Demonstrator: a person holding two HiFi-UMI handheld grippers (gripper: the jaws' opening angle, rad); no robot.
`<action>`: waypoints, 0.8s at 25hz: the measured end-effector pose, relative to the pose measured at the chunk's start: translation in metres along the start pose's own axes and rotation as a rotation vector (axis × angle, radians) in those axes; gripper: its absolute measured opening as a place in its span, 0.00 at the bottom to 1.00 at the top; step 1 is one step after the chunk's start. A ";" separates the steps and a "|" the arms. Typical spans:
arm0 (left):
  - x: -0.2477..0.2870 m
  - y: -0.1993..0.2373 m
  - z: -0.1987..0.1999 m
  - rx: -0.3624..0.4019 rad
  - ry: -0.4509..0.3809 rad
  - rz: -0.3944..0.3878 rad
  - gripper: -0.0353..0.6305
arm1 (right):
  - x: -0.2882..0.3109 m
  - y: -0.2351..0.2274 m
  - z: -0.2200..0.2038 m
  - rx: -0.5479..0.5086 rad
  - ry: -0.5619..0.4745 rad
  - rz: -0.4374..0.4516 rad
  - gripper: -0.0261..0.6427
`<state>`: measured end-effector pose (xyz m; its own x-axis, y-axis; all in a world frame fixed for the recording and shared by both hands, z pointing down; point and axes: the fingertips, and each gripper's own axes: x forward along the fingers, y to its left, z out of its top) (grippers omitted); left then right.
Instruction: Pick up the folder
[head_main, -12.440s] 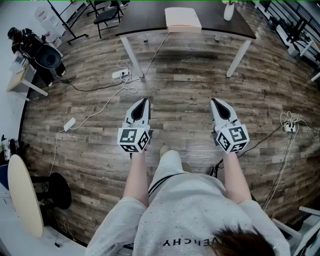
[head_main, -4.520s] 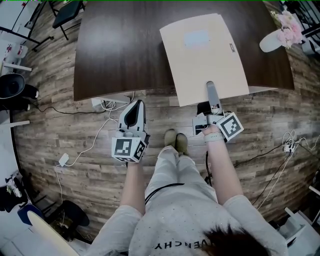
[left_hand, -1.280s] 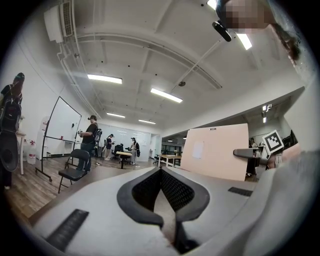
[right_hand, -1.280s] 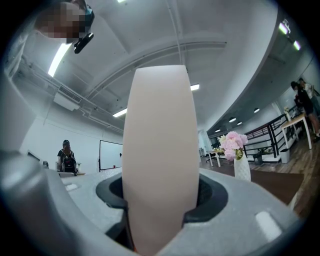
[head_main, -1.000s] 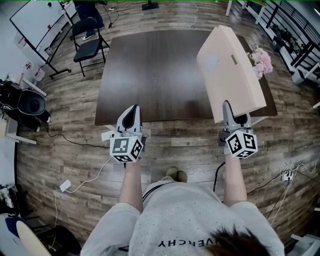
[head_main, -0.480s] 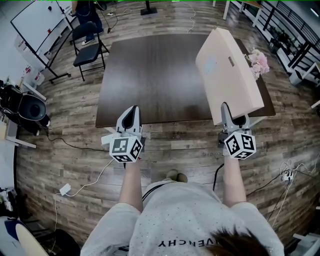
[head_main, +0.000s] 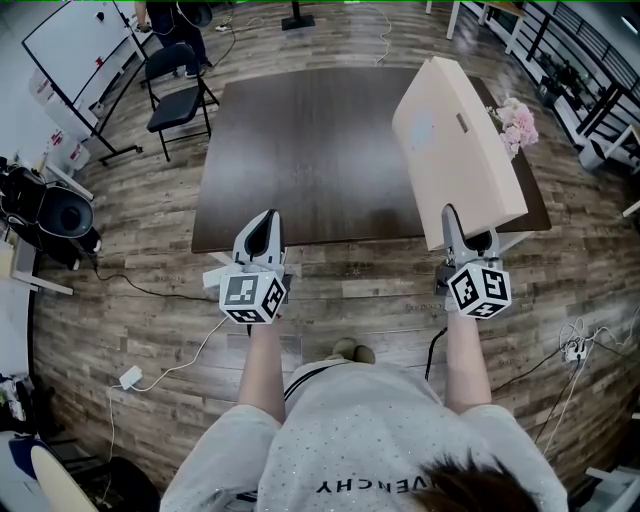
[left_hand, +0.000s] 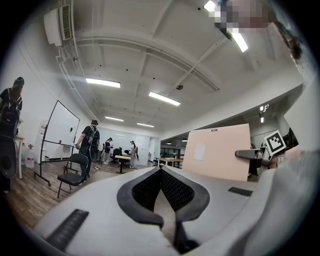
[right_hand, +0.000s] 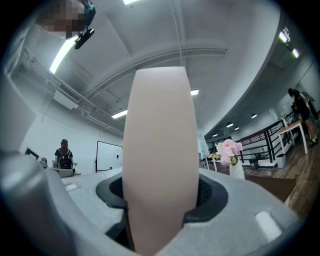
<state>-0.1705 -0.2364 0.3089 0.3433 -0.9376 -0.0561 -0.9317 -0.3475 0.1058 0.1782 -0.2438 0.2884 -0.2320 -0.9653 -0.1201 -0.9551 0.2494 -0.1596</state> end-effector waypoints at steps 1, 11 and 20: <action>0.000 -0.001 0.000 0.001 0.000 -0.002 0.05 | 0.000 0.000 0.000 0.000 0.000 0.000 0.44; -0.002 0.004 -0.004 -0.020 0.005 0.012 0.05 | 0.002 -0.003 -0.003 -0.002 0.005 -0.018 0.44; -0.001 0.001 -0.009 -0.019 0.015 0.017 0.05 | 0.002 -0.007 -0.007 -0.002 0.016 -0.014 0.44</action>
<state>-0.1711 -0.2358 0.3179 0.3296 -0.9433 -0.0395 -0.9349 -0.3319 0.1257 0.1828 -0.2479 0.2962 -0.2216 -0.9697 -0.1024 -0.9587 0.2359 -0.1591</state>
